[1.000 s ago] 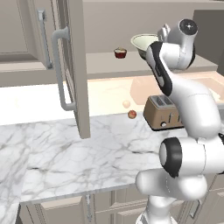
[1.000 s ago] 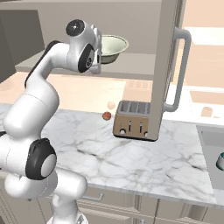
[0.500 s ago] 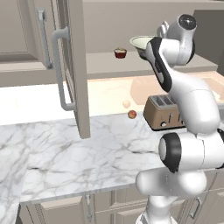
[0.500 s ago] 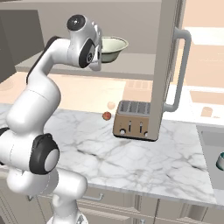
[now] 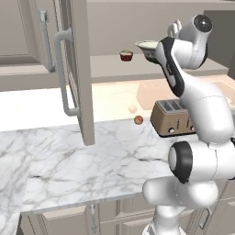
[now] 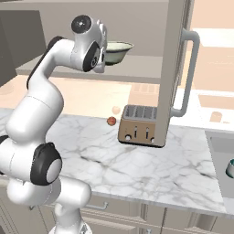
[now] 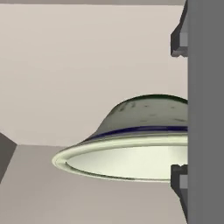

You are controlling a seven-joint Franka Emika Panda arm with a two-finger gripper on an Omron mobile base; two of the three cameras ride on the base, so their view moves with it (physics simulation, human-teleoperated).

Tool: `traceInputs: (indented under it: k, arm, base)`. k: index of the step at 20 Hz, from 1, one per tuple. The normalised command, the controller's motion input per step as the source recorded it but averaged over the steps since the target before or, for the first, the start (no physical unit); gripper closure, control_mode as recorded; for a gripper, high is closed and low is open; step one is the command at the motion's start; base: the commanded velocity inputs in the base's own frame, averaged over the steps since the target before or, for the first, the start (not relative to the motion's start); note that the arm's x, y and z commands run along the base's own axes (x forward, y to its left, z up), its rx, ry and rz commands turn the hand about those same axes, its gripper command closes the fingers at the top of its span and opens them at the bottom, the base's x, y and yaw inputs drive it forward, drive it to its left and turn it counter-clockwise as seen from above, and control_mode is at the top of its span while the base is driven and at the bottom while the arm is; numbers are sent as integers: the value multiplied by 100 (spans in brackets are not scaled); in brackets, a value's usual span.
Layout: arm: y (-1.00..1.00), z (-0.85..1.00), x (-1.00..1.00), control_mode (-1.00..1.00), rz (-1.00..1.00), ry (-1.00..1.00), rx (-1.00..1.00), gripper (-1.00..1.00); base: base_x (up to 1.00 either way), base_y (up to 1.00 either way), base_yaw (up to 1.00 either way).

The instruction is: Pick the mug and place it in the sink. Pick the bowl and place it in the open cabinet and then close the cabinet.

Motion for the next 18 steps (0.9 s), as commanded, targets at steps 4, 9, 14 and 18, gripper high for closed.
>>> traceInputs:
  k: [4,9,14,18]
  arm:
    - [0,5,-6,-100,0,-17,5,-100]
    - [3,20,-12,-100,0,-18,1,-100]
    - [4,38,-20,-100,0,-12,0,-100]
    - [-1,43,-36,-100,0,0,0,-100]
  base:
    - [0,0,0]
    - [0,0,0]
    - [0,0,0]
    - [0,0,0]
